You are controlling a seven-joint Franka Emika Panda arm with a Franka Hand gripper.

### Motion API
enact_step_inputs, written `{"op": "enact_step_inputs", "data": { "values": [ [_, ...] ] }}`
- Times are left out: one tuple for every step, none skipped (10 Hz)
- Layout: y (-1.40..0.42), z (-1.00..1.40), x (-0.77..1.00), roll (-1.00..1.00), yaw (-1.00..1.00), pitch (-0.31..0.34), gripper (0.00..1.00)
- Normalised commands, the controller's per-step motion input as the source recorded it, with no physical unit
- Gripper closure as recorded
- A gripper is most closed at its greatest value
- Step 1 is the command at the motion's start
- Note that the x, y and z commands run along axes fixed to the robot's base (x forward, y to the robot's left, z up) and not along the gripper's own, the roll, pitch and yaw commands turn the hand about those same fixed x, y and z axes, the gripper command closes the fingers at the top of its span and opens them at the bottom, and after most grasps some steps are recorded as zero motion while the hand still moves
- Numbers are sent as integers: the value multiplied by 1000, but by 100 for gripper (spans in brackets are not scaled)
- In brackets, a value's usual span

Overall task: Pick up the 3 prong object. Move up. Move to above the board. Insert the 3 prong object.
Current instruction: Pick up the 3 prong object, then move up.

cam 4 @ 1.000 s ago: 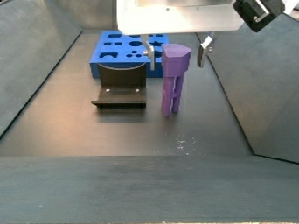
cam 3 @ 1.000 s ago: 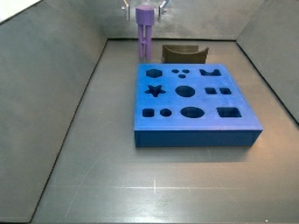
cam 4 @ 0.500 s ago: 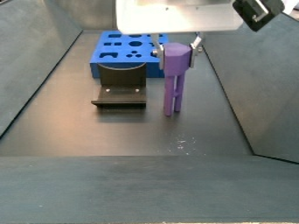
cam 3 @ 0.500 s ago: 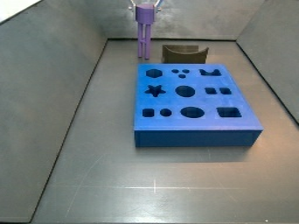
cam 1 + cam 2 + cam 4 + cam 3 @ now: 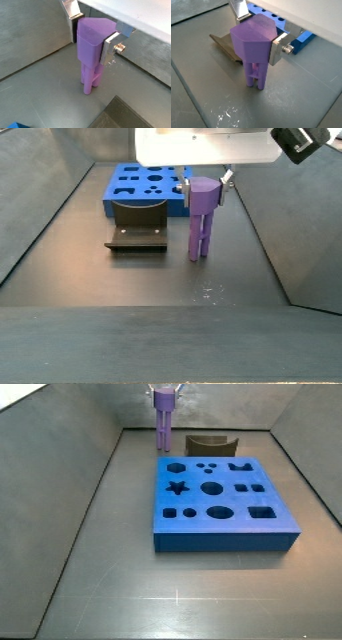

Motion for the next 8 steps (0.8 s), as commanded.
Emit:
{"op": "enact_step_inputs", "data": {
  "values": [
    [0,0,0,0,0,0,100],
    [0,0,0,0,0,0,100],
    [0,0,0,0,0,0,100],
    [0,833,0,0,0,0,100],
    [-56,812,11,-3,-32,8,100],
    [-51,612,9,9,-41,65,100],
    [-40,506,12,19,-39,81,100],
    [-19,283,18,40,-32,101,100]
  ]
}}
